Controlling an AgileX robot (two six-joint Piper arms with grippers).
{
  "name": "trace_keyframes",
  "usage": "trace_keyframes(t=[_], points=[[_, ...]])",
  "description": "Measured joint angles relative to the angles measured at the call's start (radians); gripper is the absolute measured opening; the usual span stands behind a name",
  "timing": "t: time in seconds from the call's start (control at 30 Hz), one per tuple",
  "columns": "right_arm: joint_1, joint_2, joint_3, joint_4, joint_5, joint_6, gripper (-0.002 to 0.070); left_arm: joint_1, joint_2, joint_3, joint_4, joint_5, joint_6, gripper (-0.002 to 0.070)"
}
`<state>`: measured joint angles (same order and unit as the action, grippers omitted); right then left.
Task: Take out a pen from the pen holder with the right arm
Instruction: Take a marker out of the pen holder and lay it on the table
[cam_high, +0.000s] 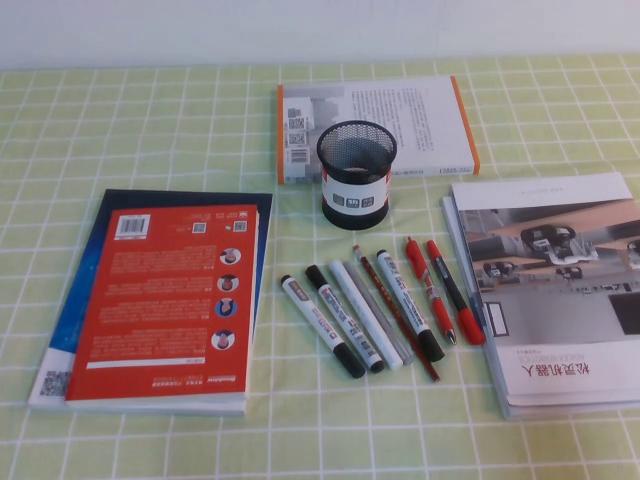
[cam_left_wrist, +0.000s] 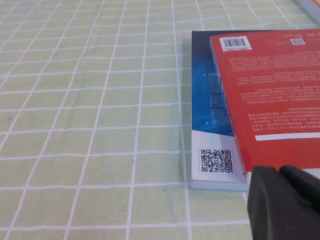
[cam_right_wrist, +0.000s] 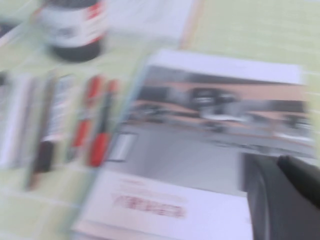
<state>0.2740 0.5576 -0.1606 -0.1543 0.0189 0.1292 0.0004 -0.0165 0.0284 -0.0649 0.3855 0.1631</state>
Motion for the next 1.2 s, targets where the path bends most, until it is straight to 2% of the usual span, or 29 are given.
trace_keyframes(t=[0.17,0.57,1.07,1.2], points=[[-0.126,-0.200,0.142,-0.002,-0.045,0.000,-0.0013,0.000,0.000,0.000,0.000,0.000,0.000,-0.0005],[-0.146,-0.552,0.155,0.008,0.239,0.000,-0.0013,0.000,0.000,0.000,0.000,0.000,0.000,-0.0005],[-0.146,-0.565,0.158,0.062,0.278,-0.002,-0.0013,0.000,0.000,0.000,0.000,0.000,0.000,-0.0005],[-0.146,-0.565,0.180,0.172,0.278,-0.129,-0.0013,0.000,0.000,0.000,0.000,0.000,0.000,-0.0005]])
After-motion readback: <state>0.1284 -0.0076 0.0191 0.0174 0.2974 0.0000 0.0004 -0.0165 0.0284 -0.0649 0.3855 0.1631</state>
